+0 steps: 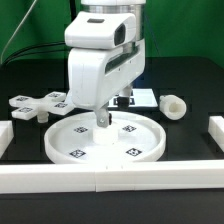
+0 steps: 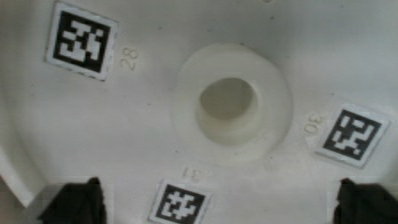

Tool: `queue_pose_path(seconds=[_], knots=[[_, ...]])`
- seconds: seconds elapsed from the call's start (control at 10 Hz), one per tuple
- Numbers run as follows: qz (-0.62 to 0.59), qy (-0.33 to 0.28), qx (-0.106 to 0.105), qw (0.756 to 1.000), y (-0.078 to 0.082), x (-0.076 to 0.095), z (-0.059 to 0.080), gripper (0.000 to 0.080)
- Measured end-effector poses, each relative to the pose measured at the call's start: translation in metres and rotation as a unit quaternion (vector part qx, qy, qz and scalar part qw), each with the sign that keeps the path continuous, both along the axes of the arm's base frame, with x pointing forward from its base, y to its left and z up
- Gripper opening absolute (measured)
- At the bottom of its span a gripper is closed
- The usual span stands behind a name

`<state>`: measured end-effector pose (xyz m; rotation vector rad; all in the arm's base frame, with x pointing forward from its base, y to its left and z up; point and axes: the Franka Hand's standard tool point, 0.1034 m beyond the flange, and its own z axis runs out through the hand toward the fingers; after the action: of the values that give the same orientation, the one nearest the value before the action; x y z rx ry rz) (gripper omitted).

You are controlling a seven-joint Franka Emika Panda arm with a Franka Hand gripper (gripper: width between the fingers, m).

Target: Assemble round table

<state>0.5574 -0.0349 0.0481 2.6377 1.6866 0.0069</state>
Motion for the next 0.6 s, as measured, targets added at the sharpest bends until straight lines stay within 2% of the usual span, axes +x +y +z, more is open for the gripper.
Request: queue_pose_path(seconds=[0.6], knots=[[-0.004,0.017,0.003,1.000,-0.012,-0.011,-0.027,0.0649]])
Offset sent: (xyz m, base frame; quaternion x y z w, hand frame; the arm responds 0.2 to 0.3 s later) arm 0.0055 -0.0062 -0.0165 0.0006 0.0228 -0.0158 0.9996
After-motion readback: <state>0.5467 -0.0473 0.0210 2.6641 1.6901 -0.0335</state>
